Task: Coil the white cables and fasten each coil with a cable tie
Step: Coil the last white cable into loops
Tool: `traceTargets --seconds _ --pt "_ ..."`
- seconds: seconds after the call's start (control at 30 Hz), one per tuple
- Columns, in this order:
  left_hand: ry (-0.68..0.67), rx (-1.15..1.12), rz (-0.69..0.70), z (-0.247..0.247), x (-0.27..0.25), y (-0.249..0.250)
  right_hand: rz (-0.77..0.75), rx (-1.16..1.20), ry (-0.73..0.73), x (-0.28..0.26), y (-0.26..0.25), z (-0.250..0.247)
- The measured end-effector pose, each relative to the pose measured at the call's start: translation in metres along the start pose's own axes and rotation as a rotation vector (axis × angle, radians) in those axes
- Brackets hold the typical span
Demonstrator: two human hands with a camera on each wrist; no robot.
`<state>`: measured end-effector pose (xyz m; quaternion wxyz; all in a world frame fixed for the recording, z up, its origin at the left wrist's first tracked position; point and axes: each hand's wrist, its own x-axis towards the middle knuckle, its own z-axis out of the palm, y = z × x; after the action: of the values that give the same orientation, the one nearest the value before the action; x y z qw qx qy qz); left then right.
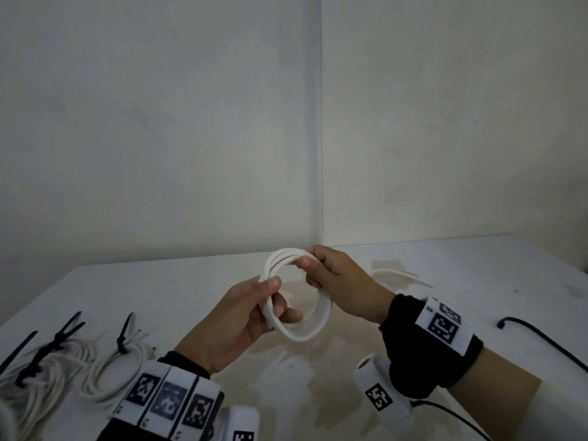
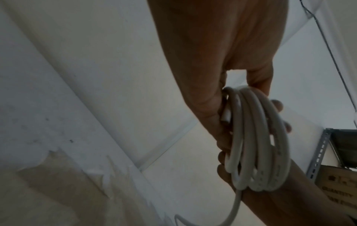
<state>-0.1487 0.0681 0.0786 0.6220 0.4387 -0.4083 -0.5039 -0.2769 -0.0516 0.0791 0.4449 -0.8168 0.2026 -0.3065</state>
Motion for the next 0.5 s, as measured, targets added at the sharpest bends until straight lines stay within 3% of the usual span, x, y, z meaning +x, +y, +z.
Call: traceTargets --seconds 0.37,0.5 --pt "0.184 0.064 0.056 0.01 0.008 -0.007 0.003 -0.009 -0.016 -0.003 0.003 -0.004" --pt "0.229 -0.01 0.081 0.005 0.011 -0.006 -0.01 -0.112 -0.024 -0.017 0.013 -0.01"
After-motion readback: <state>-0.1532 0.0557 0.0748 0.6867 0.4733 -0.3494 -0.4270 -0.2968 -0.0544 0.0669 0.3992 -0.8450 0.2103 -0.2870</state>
